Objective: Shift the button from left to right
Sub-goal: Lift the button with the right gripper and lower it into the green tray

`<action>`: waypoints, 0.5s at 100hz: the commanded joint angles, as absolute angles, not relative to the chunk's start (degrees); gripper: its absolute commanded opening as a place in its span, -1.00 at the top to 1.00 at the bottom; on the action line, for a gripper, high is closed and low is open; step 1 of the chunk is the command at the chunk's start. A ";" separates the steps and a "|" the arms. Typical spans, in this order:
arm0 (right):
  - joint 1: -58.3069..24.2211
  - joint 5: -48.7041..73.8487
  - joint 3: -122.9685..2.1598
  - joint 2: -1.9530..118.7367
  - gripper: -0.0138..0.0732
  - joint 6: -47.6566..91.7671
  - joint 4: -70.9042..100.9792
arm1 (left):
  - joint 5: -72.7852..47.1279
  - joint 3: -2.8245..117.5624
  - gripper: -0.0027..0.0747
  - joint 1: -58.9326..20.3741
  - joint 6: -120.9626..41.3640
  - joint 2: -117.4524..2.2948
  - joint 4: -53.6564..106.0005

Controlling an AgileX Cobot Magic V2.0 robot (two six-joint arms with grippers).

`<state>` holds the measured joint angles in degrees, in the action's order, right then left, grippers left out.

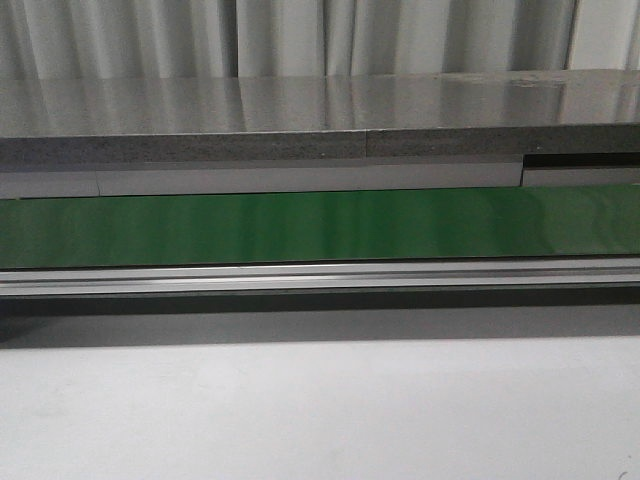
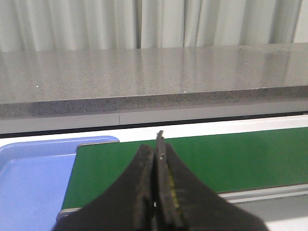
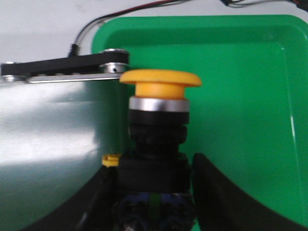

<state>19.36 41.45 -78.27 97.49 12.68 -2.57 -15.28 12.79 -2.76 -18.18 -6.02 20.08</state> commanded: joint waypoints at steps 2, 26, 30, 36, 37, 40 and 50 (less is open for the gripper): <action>22.14 37.50 -80.07 96.92 0.21 16.21 -2.43 | -11.17 14.24 0.98 -3.24 -17.87 -6.59 20.95; 24.61 38.34 -80.02 102.55 0.21 23.36 0.00 | -11.17 14.24 0.98 -3.24 -17.87 -6.59 20.95; 24.61 38.15 -80.02 103.27 0.21 23.79 0.00 | -11.17 14.24 0.98 -3.24 -17.87 -6.59 20.95; 24.65 38.00 -80.02 104.12 0.21 24.23 0.00 | -11.17 14.24 0.98 -3.24 -17.87 -6.59 20.95; 24.65 38.00 -80.02 104.36 0.21 24.32 0.00 | -11.17 14.24 0.98 -3.24 -17.87 -6.59 20.95; 24.65 38.00 -80.02 104.75 0.21 24.59 0.00 | -11.17 14.24 0.98 -3.24 -17.87 -6.59 20.95; 24.65 38.12 -80.02 105.79 0.21 25.46 0.31 | -11.17 14.24 0.98 -3.24 -17.87 -6.59 20.95</action>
